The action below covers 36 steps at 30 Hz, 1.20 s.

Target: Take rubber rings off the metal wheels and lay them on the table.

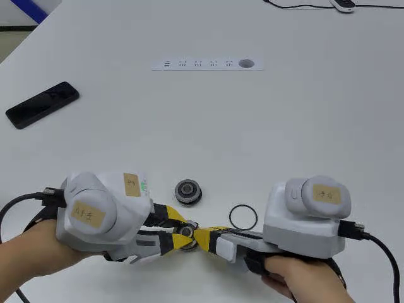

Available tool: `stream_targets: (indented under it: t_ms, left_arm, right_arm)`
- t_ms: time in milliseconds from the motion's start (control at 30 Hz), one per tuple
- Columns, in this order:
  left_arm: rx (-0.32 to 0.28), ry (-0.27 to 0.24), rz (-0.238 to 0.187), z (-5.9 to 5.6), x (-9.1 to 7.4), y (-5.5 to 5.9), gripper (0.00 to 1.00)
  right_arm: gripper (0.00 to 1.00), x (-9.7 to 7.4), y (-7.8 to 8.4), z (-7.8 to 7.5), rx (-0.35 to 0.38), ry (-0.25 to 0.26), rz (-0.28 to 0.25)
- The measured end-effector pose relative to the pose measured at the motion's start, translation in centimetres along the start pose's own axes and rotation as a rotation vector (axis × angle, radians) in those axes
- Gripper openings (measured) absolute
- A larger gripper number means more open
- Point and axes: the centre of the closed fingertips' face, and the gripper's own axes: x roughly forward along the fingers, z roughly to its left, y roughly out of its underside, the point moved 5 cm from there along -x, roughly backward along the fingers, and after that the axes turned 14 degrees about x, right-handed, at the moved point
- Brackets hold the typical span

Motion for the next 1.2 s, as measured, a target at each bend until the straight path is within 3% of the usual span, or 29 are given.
stream_targets:
  t_ms: [833,1200]
  left_arm:
    - [-0.005,-0.003,-0.002,0.00,-0.01,0.02,0.13]
    - [-0.010,-0.013,0.002,-0.04,0.00,0.01,0.13]
  right_arm:
    - [0.01,0.30,0.01,0.70,-0.023,-0.013,0.004]
    - [0.01,0.00,-0.39,0.73,0.067,-0.034,-0.019]
